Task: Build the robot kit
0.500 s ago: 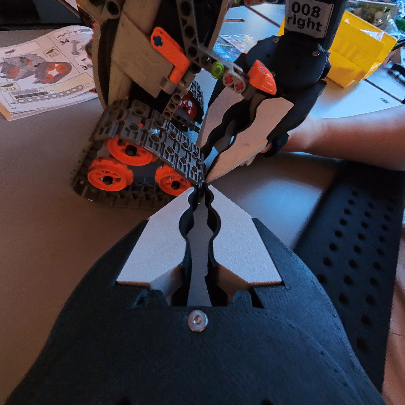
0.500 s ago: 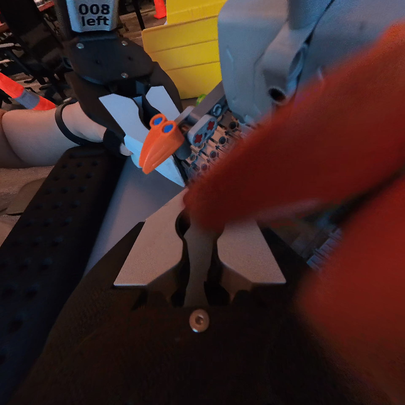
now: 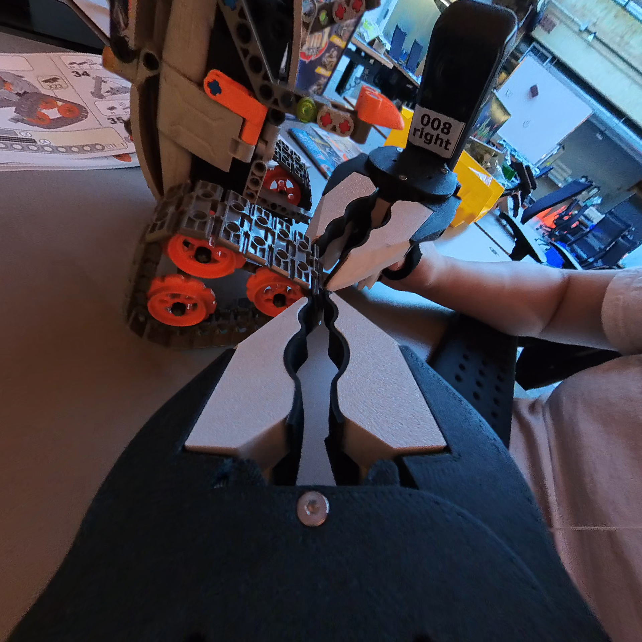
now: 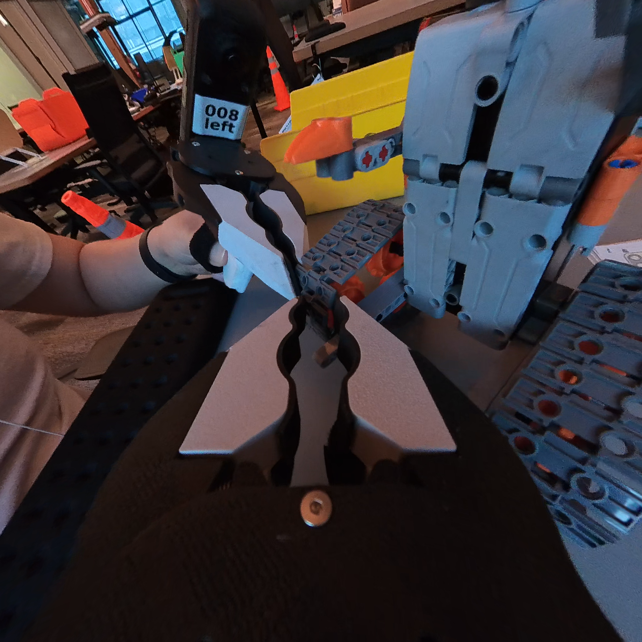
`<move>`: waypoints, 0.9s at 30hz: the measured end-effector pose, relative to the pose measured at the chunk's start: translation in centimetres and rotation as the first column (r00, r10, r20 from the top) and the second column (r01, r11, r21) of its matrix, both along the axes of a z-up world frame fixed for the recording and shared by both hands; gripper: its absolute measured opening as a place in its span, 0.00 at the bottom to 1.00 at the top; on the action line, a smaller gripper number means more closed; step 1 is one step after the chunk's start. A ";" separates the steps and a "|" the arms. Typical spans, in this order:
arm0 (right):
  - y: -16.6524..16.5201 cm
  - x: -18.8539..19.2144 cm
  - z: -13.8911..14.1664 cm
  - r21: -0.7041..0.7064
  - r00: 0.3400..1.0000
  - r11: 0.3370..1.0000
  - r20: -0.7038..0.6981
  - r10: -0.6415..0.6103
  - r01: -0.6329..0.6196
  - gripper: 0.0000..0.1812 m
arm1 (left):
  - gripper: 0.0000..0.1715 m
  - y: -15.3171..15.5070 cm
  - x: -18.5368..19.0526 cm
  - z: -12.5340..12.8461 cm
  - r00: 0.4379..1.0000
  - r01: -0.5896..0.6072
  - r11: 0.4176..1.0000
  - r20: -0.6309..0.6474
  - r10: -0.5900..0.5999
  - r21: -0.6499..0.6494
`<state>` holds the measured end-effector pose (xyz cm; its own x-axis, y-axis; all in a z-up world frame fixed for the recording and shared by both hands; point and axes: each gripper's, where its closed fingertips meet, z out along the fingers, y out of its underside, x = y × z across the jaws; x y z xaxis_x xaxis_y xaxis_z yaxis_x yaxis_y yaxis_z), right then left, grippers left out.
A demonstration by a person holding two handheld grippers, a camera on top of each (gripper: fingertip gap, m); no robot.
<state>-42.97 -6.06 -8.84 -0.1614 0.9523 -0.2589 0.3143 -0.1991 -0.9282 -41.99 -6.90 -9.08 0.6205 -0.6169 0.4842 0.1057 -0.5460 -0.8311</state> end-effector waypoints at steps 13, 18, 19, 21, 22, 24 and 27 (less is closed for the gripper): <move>0.2 -0.4 0.5 -0.082 1.000 0.997 -0.014 -0.012 0.011 0.09 | 0.01 0.3 -0.4 0.5 0.997 -0.025 1.000 0.072 0.026 -0.011; 0.3 -0.4 0.9 -0.168 0.999 0.986 -0.046 -0.002 -0.006 0.09 | 0.01 0.3 -0.3 0.8 0.995 -0.026 1.000 0.099 0.026 -0.003; 0.3 -0.4 0.9 -0.170 0.999 0.986 -0.046 -0.002 -0.006 0.09 | 0.01 0.3 -0.4 0.9 0.994 -0.027 1.000 0.104 0.027 -0.003; 0.4 -0.5 1.0 -0.169 0.999 0.986 -0.044 -0.002 -0.005 0.09 | 0.01 0.3 -0.4 0.9 0.993 -0.028 1.000 0.111 0.028 -0.003; 0.4 -0.5 1.0 -0.171 0.999 0.985 -0.042 -0.003 -0.004 0.08 | 0.01 0.3 -0.5 0.9 0.993 -0.028 1.000 0.115 0.028 -0.004; 0.4 -0.6 1.0 -0.178 0.999 0.984 -0.040 -0.006 -0.001 0.08 | 0.01 0.3 -0.5 1.0 0.992 -0.029 1.000 0.119 0.029 -0.004; 0.5 -0.6 1.0 -0.186 0.999 0.982 -0.035 -0.014 0.007 0.08 | 0.01 0.3 -0.6 1.0 0.992 -0.029 1.000 0.125 0.029 -0.005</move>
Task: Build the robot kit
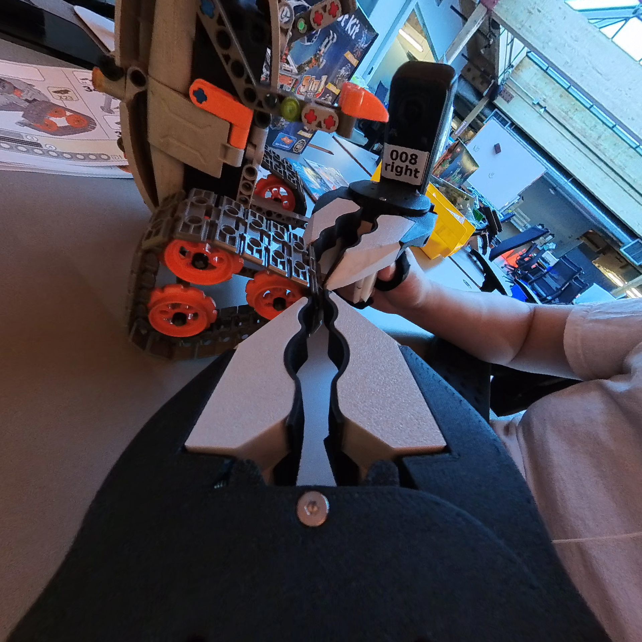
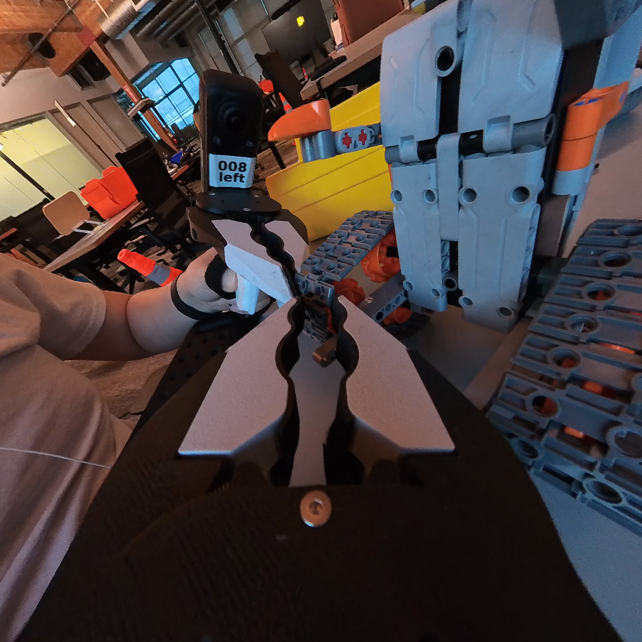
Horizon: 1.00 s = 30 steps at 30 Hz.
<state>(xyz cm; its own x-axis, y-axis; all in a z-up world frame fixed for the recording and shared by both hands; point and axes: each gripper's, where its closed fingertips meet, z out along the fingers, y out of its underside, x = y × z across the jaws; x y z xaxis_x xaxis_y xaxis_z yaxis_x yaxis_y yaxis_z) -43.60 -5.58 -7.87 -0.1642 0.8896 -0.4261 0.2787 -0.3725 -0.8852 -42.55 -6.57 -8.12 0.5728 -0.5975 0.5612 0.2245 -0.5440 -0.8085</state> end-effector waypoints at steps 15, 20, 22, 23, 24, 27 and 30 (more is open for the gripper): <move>0.1 -0.5 0.2 -0.080 0.999 0.996 -0.034 -0.038 0.035 0.08 | 0.01 0.1 -0.3 0.2 0.997 0.008 1.000 0.070 -0.008 -0.006; 0.3 -0.5 0.2 -0.074 0.997 0.996 -0.055 -0.059 0.055 0.08 | 0.01 0.0 -0.3 0.1 0.997 0.021 1.000 0.077 -0.020 -0.007; 0.3 -0.5 0.2 -0.054 0.995 0.996 -0.070 -0.073 0.069 0.07 | 0.01 0.0 -0.3 0.0 0.996 0.025 1.000 0.082 -0.024 -0.009; 0.3 -0.5 0.2 -0.051 0.995 0.996 -0.072 -0.072 0.069 0.07 | 0.01 0.0 -0.3 0.0 0.996 0.026 1.000 0.084 -0.025 -0.010; 0.3 -0.5 0.2 -0.056 0.995 0.996 -0.070 -0.067 0.063 0.07 | 0.01 0.0 -0.3 0.0 0.996 0.026 1.000 0.085 -0.025 -0.010; 0.2 -0.5 0.3 -0.077 0.996 0.996 -0.074 -0.050 0.044 0.07 | 0.01 0.0 -0.2 0.1 0.996 0.028 1.000 0.085 -0.027 -0.008; 0.0 -0.4 0.2 -0.098 0.998 0.995 -0.060 -0.025 0.019 0.08 | 0.01 -0.1 -0.1 0.0 0.995 0.037 0.999 0.088 -0.036 -0.009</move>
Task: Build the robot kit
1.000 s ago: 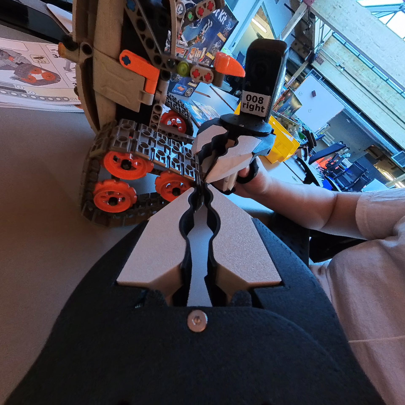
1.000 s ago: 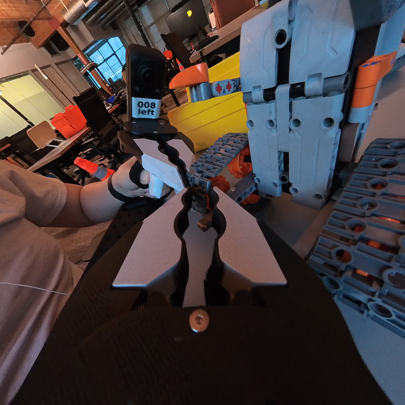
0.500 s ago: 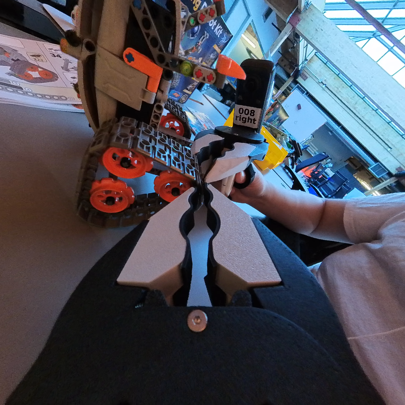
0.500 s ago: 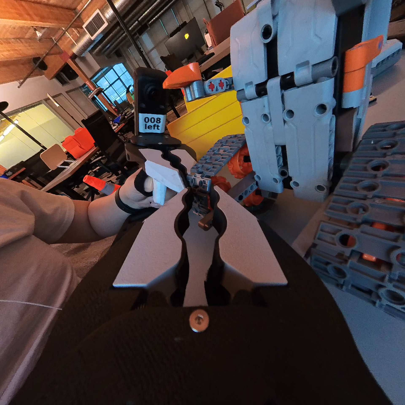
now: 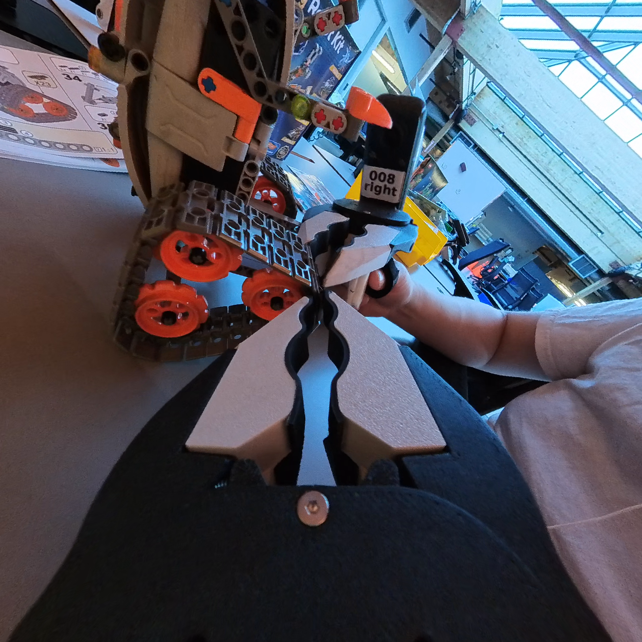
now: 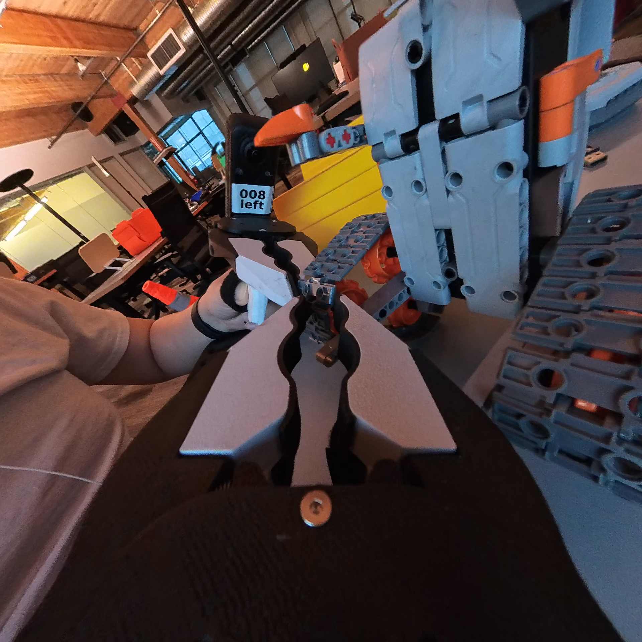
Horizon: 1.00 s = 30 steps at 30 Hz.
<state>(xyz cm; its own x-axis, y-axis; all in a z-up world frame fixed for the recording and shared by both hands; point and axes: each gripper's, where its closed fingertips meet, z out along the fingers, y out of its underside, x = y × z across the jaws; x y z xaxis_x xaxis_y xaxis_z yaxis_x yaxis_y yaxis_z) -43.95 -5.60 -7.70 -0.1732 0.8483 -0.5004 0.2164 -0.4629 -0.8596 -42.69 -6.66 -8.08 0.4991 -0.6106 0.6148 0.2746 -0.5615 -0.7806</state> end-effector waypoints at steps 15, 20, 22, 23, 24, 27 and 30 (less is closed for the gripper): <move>0.1 0.0 0.0 -0.040 1.000 0.999 0.004 0.008 -0.008 0.08 | 0.01 0.0 0.0 0.0 1.000 0.001 1.000 0.007 -0.001 -0.006; 0.0 0.0 0.1 -0.046 1.000 0.999 0.000 0.017 -0.017 0.10 | 0.01 0.0 -0.1 0.0 1.000 0.002 1.000 0.017 -0.002 -0.009; 0.0 -0.1 0.0 -0.041 1.000 0.999 0.003 0.013 -0.012 0.09 | 0.01 0.1 -0.1 0.0 1.000 0.002 1.000 0.020 -0.002 -0.010; 0.0 -0.1 0.0 -0.035 1.000 0.999 0.008 0.010 -0.009 0.09 | 0.01 0.1 -0.1 0.0 1.000 0.003 1.000 0.024 -0.002 -0.012; 0.0 -0.1 0.0 -0.032 1.000 0.999 0.007 0.012 -0.012 0.09 | 0.01 0.1 -0.1 0.0 1.000 0.003 1.000 0.028 -0.003 -0.013; -0.1 -0.1 0.2 -0.037 1.000 0.999 0.000 0.022 -0.022 0.11 | 0.01 0.1 -0.2 0.1 0.999 0.002 1.000 0.035 -0.002 -0.015; 0.1 -0.2 0.0 -0.016 1.000 1.000 0.018 0.001 -0.001 0.08 | 0.01 0.1 -0.2 0.1 0.999 0.002 1.000 0.036 -0.002 -0.016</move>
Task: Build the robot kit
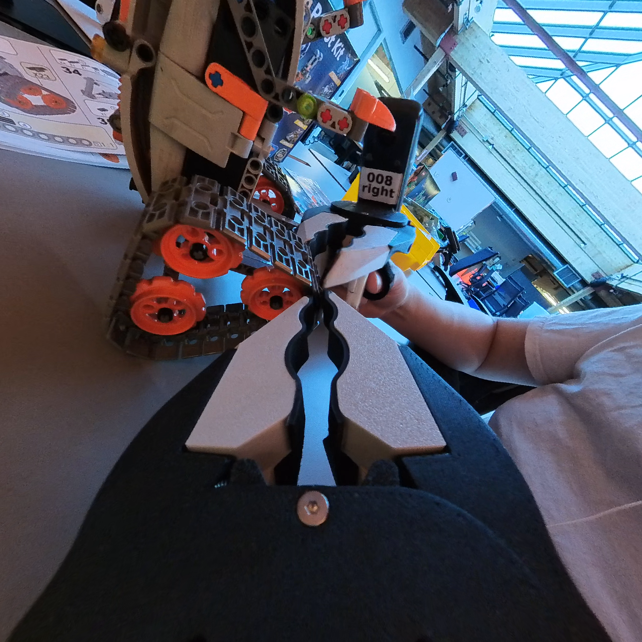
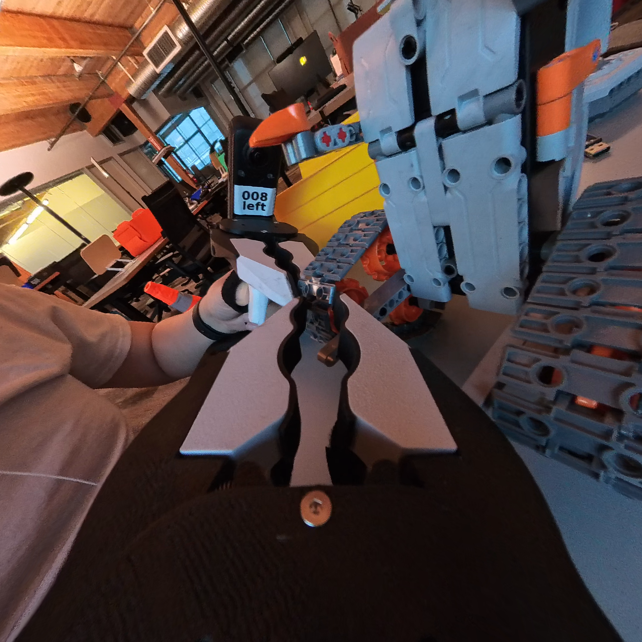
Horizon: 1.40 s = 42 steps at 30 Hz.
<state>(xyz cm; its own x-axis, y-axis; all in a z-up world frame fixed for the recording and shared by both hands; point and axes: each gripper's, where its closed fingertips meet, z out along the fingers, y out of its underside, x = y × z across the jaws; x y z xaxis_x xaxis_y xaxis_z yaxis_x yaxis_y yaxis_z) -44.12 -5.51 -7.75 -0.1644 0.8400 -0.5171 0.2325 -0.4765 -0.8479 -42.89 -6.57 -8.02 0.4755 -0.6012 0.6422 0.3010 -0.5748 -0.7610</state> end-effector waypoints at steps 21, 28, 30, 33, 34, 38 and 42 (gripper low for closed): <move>0.0 0.0 -0.1 0.018 1.000 1.000 -0.008 0.008 -0.008 0.09 | 0.01 0.0 0.0 0.0 1.000 0.008 1.000 0.015 -0.008 -0.008; -0.2 0.2 -0.1 0.022 1.000 1.000 -0.009 0.022 -0.021 0.09 | 0.01 0.0 0.0 -0.1 1.000 0.012 1.000 0.014 -0.012 -0.011; -0.1 0.2 -0.2 0.023 1.000 0.999 -0.012 0.023 -0.022 0.09 | 0.01 0.0 0.1 -0.1 1.000 0.013 1.000 0.011 -0.013 -0.011; -0.1 0.2 -0.2 0.031 1.000 0.999 -0.009 0.022 -0.022 0.08 | 0.01 0.0 0.1 -0.1 1.000 0.015 1.000 0.016 -0.014 -0.014; -0.1 0.1 -0.2 0.032 1.000 0.999 -0.008 0.021 -0.021 0.08 | 0.01 0.0 0.0 -0.1 1.000 0.015 1.000 0.019 -0.015 -0.015; -0.1 0.2 -0.2 0.037 1.000 0.999 -0.006 0.024 -0.024 0.09 | 0.01 0.0 0.0 -0.1 1.000 0.017 1.000 0.020 -0.017 -0.016; -0.1 0.2 -0.2 0.048 1.000 0.999 -0.002 0.021 -0.021 0.08 | 0.01 0.0 0.0 -0.1 1.000 0.016 1.000 0.015 -0.015 -0.014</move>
